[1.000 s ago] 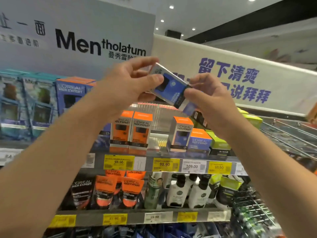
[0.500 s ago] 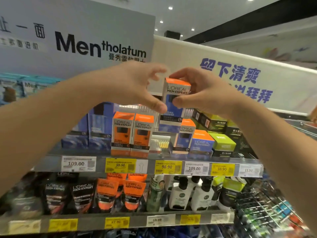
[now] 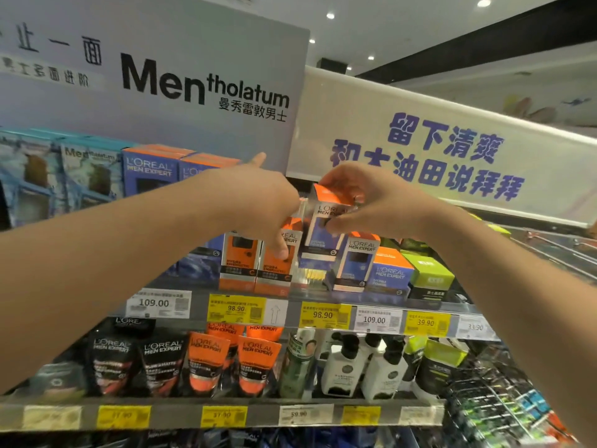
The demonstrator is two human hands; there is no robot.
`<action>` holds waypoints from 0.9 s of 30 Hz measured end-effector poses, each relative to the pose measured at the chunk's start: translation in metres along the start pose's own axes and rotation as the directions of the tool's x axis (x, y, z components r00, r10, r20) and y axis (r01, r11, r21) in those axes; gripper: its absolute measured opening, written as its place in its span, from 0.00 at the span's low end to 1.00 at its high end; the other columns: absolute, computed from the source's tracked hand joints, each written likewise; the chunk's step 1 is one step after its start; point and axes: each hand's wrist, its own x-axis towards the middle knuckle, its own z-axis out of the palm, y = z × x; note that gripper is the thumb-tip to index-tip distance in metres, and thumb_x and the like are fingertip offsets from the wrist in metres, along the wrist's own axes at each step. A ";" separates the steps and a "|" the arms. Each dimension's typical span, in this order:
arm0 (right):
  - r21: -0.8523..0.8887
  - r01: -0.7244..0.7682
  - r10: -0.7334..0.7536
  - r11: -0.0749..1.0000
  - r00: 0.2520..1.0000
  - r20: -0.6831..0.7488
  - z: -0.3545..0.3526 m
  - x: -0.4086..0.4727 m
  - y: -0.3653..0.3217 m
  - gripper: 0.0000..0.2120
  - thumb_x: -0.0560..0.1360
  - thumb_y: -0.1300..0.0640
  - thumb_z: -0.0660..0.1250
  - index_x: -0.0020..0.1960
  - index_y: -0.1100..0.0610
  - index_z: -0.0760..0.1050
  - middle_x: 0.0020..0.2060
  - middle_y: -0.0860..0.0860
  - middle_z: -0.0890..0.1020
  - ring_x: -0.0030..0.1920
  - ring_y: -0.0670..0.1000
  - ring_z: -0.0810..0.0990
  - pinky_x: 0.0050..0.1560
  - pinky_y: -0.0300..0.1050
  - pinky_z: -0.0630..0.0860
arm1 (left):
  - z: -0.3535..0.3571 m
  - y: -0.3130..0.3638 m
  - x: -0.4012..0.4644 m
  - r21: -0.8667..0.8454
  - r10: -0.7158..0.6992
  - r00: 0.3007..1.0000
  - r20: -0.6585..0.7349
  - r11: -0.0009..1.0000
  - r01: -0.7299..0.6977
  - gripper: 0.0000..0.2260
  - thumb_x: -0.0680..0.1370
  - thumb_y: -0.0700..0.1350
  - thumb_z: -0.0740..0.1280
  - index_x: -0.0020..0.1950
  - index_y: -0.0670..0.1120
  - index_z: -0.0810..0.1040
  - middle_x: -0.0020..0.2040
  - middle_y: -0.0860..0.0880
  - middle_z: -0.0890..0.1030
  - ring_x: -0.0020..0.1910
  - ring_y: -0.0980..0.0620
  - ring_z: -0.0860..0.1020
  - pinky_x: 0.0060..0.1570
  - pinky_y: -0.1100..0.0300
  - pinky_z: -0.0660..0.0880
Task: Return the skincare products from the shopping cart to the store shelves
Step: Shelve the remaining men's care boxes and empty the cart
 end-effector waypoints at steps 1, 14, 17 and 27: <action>-0.025 -0.003 0.003 1.000 1.000 0.016 0.003 0.001 0.002 0.29 0.71 0.55 0.80 0.69 0.47 0.73 0.58 0.43 0.80 0.58 0.44 0.79 0.55 0.35 0.73 | 0.002 0.000 0.001 0.007 0.001 1.000 -0.006 1.000 -0.001 0.27 0.77 0.67 0.67 0.66 0.49 0.79 0.52 0.52 0.82 0.66 0.47 0.76 0.79 0.36 0.41; -0.169 -0.064 0.096 0.983 0.977 0.188 0.021 0.004 0.027 0.31 0.75 0.47 0.76 0.74 0.45 0.68 0.65 0.43 0.78 0.62 0.47 0.78 0.59 0.41 0.73 | 0.013 -0.006 0.012 -0.028 -0.010 0.999 -0.048 1.000 0.009 0.21 0.77 0.67 0.65 0.53 0.49 0.80 0.44 0.53 0.80 0.54 0.50 0.77 0.80 0.37 0.46; -0.272 -0.036 0.102 0.962 0.967 0.235 0.021 0.004 0.027 0.30 0.76 0.47 0.76 0.74 0.44 0.67 0.59 0.40 0.78 0.56 0.45 0.78 0.53 0.36 0.72 | 0.015 -0.008 0.013 -0.043 -0.011 0.998 -0.061 0.999 0.008 0.20 0.76 0.67 0.67 0.52 0.51 0.80 0.44 0.54 0.80 0.54 0.50 0.77 0.80 0.37 0.46; -0.255 -0.009 0.067 0.967 0.973 0.222 0.026 0.009 0.032 0.24 0.76 0.50 0.76 0.68 0.45 0.71 0.52 0.40 0.78 0.50 0.43 0.77 0.47 0.35 0.70 | 0.005 -0.012 0.009 0.053 -0.001 1.000 0.025 0.999 0.000 0.20 0.74 0.63 0.73 0.61 0.55 0.80 0.50 0.58 0.81 0.63 0.51 0.78 0.78 0.34 0.39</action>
